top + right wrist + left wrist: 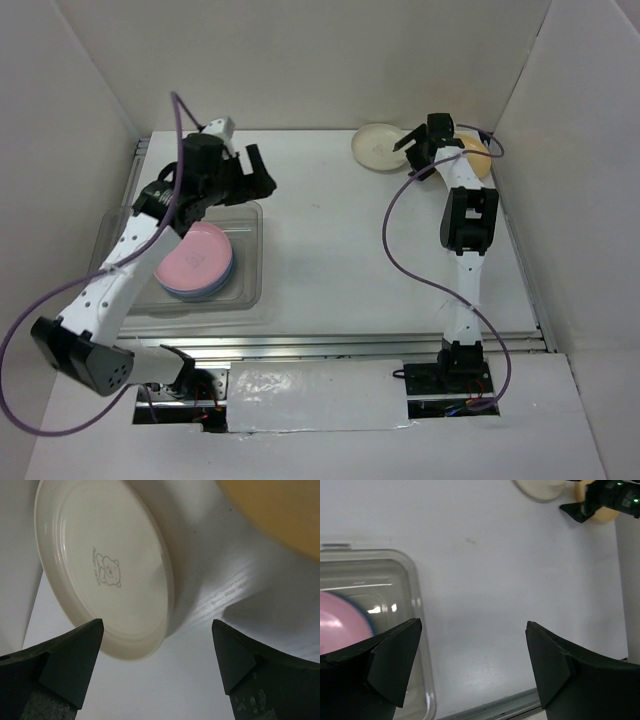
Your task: Place the plates into the plastic bin on the countertop
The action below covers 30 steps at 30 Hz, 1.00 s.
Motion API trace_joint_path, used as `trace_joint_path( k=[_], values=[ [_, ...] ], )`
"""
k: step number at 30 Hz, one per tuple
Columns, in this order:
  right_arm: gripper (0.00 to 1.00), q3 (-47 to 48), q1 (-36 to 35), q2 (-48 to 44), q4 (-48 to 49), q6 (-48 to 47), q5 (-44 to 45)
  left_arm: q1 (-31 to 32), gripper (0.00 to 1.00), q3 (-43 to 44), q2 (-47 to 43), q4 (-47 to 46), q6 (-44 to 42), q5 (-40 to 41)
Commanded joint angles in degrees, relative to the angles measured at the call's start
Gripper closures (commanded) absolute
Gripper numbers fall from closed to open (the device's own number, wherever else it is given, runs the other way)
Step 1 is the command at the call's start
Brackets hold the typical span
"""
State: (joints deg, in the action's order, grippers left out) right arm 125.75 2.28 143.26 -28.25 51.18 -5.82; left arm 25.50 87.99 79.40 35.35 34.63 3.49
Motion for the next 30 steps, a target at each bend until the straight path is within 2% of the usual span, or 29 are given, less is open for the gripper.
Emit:
trace_joint_path(
  k=[1, 3, 6, 12, 14, 15, 17, 19, 22, 23, 24, 27, 30],
  values=[
    [0.07, 8.09, 0.00, 4.37, -8.75, 0.41, 0.74, -3.78, 0.01, -5.97, -7.14, 1.73, -1.93, -0.77],
    [0.10, 11.26, 0.18, 6.06, -9.45, 0.41, -0.41, -5.36, 0.01, -7.82, -10.57, 3.48, -3.34, 0.11],
    [0.31, 12.76, 0.18, 8.52, -9.89, 0.77, -0.94, -7.74, 0.01, -9.66, -14.26, 5.25, -6.32, 2.22],
    [0.53, 15.05, -1.23, 9.50, -11.14, -0.38, 1.08, -14.76, 0.01, -15.37, -18.05, 3.59, -8.53, -1.98],
    [0.72, 13.99, -1.58, 9.32, -11.04, -0.29, 0.55, -16.96, 0.01, -17.66, -18.49, 1.83, -9.05, -4.18],
    [0.89, 13.91, -1.84, 9.14, -11.21, -0.64, 0.81, -17.75, 0.01, -18.37, -18.40, 1.22, -9.49, -5.06],
    [1.00, 12.51, -1.93, 8.09, -11.13, -1.25, 0.64, -21.00, 0.01, -20.73, -18.31, -0.63, -9.58, -7.70],
    [1.00, 6.65, -4.65, 3.98, -8.94, -2.57, 0.64, -24.51, 0.01, -22.41, -18.31, -1.42, -9.14, -10.41],
    [1.00, -4.35, -9.03, -7.61, -3.40, -4.68, 5.28, -25.41, 0.01, -23.91, -21.03, -3.09, -8.62, -10.61],
    [1.00, -6.73, -10.10, -14.00, -1.56, -5.21, 5.65, -25.41, 0.01, -23.91, -21.56, -3.10, -8.70, -9.39],
    [1.00, -11.01, -11.24, -17.19, -0.76, -5.47, 8.61, -25.15, 0.01, -24.09, -23.39, -3.27, -8.70, -8.16],
    [1.00, -16.05, -16.07, -27.66, 0.48, -6.88, 11.00, -23.57, 0.01, -24.09, -26.47, -1.97, -8.27, -1.05],
    [1.00, -13.89, -22.66, -32.25, -3.46, -9.69, 11.27, -23.47, 0.01, -24.35, -30.15, 1.20, -5.99, 7.39]
  ],
)
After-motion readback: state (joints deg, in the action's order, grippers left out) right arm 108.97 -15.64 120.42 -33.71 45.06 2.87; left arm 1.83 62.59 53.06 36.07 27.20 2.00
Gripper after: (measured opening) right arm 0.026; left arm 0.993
